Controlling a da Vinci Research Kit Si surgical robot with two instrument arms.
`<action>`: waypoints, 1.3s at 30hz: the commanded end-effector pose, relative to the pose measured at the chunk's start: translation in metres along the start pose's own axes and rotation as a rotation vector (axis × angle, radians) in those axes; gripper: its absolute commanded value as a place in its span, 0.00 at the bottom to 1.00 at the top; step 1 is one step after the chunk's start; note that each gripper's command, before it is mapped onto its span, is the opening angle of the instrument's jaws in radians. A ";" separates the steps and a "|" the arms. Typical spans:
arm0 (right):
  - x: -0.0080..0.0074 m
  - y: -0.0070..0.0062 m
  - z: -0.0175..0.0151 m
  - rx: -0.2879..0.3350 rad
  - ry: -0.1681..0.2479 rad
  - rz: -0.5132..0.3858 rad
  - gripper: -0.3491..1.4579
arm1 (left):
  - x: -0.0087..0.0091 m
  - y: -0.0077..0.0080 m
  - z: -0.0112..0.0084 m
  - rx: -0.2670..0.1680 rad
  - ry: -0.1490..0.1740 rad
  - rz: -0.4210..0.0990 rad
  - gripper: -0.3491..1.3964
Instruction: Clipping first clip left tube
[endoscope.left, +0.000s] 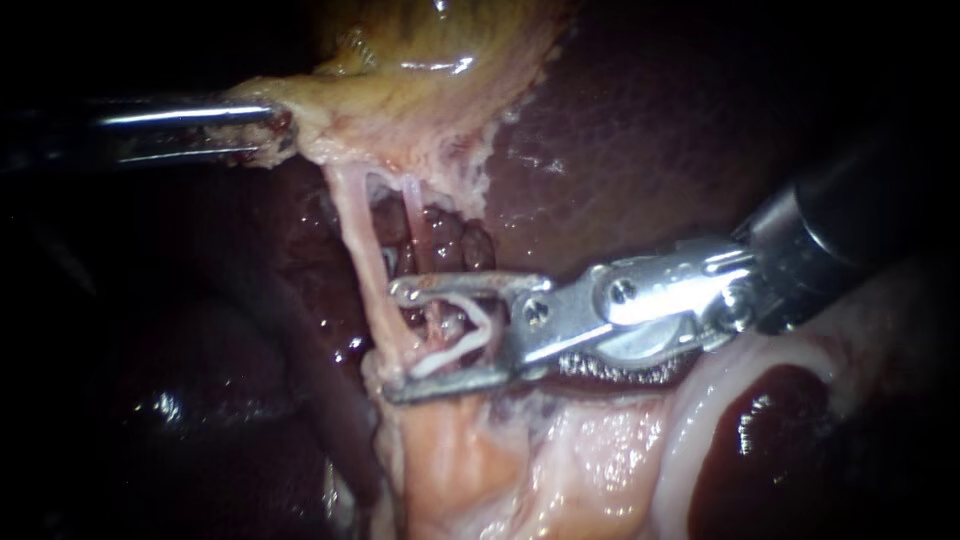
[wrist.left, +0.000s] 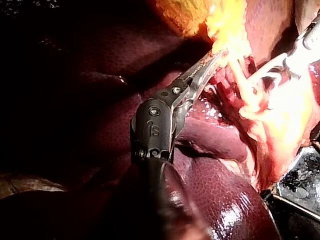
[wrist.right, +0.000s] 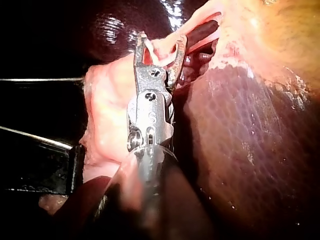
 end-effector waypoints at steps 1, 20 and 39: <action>-0.0005 0.0002 0.0000 -0.001 -0.004 -0.001 0.46 | 0.0000 0.0001 0.0000 0.001 0.000 0.000 0.00; -0.0026 0.0018 0.0050 0.051 0.014 0.057 0.47 | 0.0002 0.0008 0.0003 0.009 0.001 0.000 0.00; 0.0004 -0.0023 0.0057 0.179 0.098 0.165 0.45 | 0.0000 0.0009 0.0004 0.005 0.001 0.001 0.00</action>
